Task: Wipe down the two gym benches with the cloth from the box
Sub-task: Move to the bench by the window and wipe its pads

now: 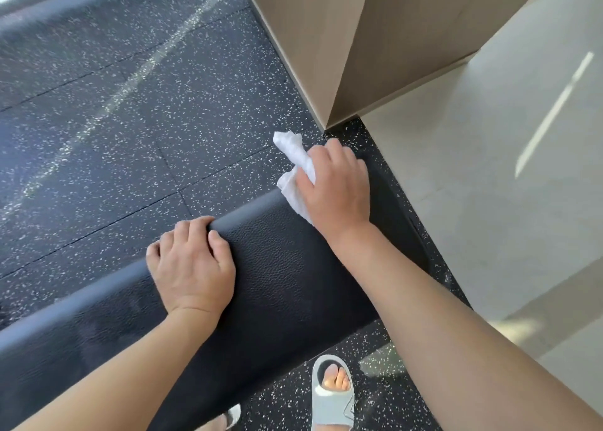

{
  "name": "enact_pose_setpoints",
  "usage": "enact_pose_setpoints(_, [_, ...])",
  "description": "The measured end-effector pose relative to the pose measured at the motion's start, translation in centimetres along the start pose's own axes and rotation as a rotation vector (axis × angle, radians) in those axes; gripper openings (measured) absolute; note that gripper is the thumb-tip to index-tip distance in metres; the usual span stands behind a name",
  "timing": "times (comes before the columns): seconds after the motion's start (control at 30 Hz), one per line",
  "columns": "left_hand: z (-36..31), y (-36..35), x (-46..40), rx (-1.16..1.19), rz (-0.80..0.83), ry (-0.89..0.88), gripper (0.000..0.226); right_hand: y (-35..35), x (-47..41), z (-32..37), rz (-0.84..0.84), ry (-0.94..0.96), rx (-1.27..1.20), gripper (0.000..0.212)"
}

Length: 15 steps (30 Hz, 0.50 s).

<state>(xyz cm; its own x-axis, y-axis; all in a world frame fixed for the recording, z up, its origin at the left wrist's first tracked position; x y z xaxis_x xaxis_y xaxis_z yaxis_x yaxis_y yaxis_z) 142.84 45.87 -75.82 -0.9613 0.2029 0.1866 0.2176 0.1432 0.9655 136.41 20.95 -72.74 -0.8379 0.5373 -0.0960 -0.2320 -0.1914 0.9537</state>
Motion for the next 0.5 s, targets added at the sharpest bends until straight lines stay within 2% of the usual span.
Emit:
enact_pose_setpoints(0.1, [0.1, 0.1, 0.1, 0.034, 0.031, -0.029, 0.045, -2.3, -1.1, 4.9, 0.107, 0.043, 0.053, 0.033])
enact_pose_setpoints(0.2, [0.5, 0.3, -0.1, 0.109, 0.128, -0.078, 0.05, -3.5, 0.1, 9.7, 0.147, 0.174, -0.033, 0.033])
enact_pose_setpoints(0.3, [1.6, 0.5, 0.0, 0.097, 0.247, -0.256, 0.053, -3.7, 0.5, 9.4, 0.176, 0.261, -0.069, 0.032])
enact_pose_setpoints(0.37, [3.4, 0.9, -0.6, 0.071, 0.302, -0.336, 0.055, -3.4, -0.5, 6.7, 0.193, 0.206, -0.015, 0.032])
enact_pose_setpoints(0.5, [7.9, 1.1, -2.8, 0.0, 0.39, -0.327, 0.059, -4.6, -2.0, 5.3, 0.301, 0.007, 0.255, 0.032])
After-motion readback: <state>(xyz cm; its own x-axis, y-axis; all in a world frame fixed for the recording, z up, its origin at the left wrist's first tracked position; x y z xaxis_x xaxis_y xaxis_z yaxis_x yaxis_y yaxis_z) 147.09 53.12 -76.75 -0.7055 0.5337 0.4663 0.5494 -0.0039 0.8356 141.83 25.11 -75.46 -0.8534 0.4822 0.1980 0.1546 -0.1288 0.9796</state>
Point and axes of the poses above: each hand's wrist, its own x-axis away from the middle knuckle, its own y-axis out of the back of the hand, z = x × y, the point moved 9 cm from there along -x, towards the middle knuckle, and after that the axes turned 6 degrees about y, right-handed, at the moved point
